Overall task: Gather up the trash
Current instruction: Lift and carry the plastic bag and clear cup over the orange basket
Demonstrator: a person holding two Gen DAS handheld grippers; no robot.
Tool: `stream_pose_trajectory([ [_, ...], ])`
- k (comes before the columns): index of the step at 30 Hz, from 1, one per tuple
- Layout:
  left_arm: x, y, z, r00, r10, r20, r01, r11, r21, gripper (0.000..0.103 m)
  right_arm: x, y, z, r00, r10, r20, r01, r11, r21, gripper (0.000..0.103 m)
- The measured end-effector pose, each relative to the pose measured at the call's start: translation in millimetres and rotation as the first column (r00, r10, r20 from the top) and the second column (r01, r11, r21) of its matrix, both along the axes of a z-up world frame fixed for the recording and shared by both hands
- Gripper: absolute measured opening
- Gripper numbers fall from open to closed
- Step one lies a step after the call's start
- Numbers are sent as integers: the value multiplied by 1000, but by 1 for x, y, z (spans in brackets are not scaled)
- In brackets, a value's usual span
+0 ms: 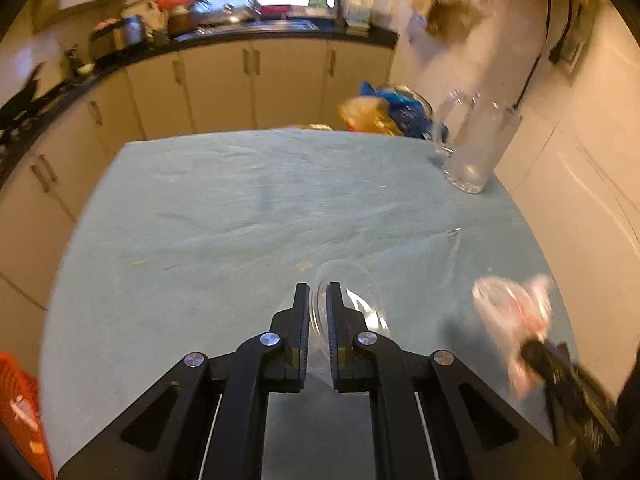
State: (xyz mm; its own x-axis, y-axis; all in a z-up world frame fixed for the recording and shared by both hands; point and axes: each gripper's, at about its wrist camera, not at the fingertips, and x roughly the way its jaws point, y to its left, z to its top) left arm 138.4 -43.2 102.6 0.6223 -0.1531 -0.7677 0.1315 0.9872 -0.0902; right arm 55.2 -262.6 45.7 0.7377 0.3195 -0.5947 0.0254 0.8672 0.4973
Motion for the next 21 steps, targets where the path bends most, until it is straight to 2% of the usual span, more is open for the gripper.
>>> stream_pose_trajectory([
  [5, -60, 75, 24, 996, 59, 65, -55, 996, -69, 8, -9, 62, 6, 983, 181, 30, -179, 982, -57, 27],
  [9, -109, 141, 43, 985, 121, 125, -109, 989, -95, 8, -15, 115, 9, 954, 299, 6, -299, 954, -37, 27],
  [13, -150, 206, 52, 966, 195, 172, -181, 979, -93, 8, -24, 180, 17, 912, 410, 1, -409, 912, -25, 28],
  [14, -158, 221, 54, 961, 214, 175, -200, 975, -95, 8, -25, 203, 21, 894, 449, 4, -448, 893, -25, 28],
  [21, -206, 326, 41, 916, 355, 188, -346, 935, -80, 8, -35, 326, 33, 792, 611, -12, -611, 791, -19, 28],
])
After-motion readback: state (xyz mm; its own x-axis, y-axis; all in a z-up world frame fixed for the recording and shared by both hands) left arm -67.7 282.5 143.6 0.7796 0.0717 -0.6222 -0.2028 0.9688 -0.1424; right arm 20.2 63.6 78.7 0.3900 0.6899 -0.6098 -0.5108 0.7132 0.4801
